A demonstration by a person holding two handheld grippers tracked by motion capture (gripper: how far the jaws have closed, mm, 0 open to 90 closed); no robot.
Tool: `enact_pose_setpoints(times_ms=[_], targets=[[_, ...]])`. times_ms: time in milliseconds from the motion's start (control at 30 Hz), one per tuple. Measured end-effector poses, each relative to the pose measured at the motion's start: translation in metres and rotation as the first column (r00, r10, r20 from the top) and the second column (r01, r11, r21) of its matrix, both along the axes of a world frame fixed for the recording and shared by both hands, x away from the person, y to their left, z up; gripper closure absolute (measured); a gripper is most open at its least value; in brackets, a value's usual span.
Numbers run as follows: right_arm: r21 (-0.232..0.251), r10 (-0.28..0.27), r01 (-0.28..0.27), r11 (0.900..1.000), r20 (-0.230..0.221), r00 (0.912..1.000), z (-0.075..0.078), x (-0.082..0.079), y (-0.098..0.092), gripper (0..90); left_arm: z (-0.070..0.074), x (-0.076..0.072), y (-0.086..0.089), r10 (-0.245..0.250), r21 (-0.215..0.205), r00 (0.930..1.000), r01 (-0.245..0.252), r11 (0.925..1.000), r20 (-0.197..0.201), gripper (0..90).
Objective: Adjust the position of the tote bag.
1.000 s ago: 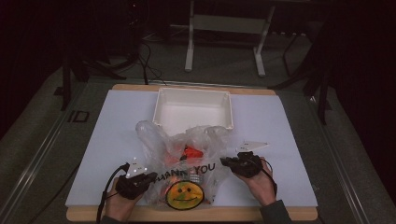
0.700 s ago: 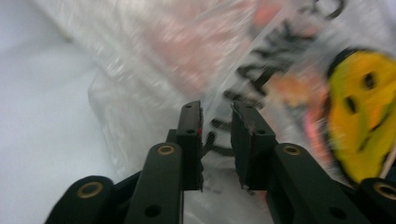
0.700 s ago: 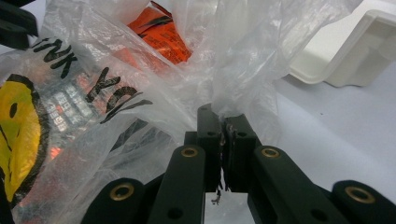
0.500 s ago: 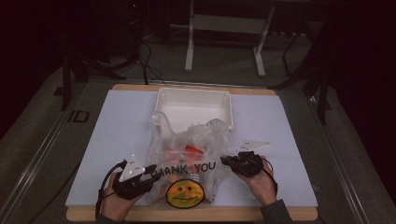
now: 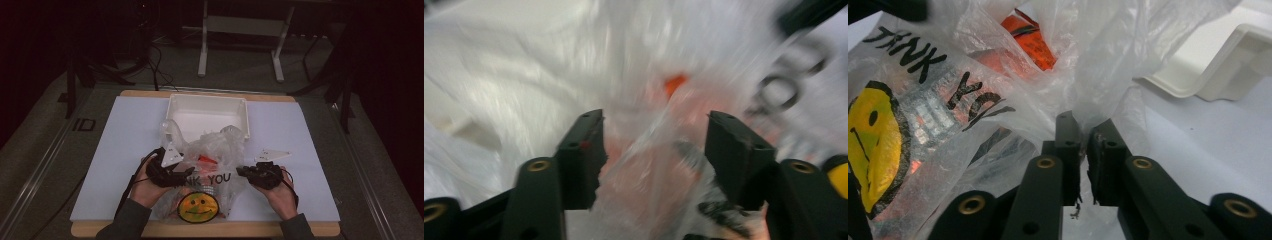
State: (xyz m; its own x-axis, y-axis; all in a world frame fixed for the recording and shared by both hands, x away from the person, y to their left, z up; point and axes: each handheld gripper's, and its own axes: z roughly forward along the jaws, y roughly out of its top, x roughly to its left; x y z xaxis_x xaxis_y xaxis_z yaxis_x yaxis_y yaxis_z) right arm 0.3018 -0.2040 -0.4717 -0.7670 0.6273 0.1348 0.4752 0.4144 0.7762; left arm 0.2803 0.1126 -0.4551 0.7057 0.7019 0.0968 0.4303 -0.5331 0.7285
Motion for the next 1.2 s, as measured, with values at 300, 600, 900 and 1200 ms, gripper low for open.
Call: enact_pose_setpoints(times_ms=[300, 600, 900, 1200], targets=[[0.044, -0.041, 0.038, 0.998, 0.081, 0.9959, 0.024, -0.009, -0.009, 60.8, -0.006, -0.011, 0.008, 0.009, -0.013, 0.9997, -0.01, 0.9999, -0.022, 78.6], [0.061, 0.008, -0.016, 0.998, 0.136, 0.9906, 0.041, -0.01, 0.012, 62.9, -0.005, -0.026, 0.008, -0.019, -0.04, 0.9998, 0.019, 0.999, -0.007, 87.5], [0.047, 0.033, -0.039, 0.998, 0.124, 0.9917, 0.04, 0.01, 0.047, 66.0, -0.01, -0.04, 0.011, -0.031, -0.071, 0.9994, 0.03, 0.997, -0.016, 88.3], [-0.038, 0.041, -0.037, 0.999, 0.091, 0.995, 0.026, 0.029, 0.075, 64.2, -0.023, -0.054, 0.016, -0.041, -0.104, 0.9982, 0.036, 0.9939, -0.045, 88.3]])
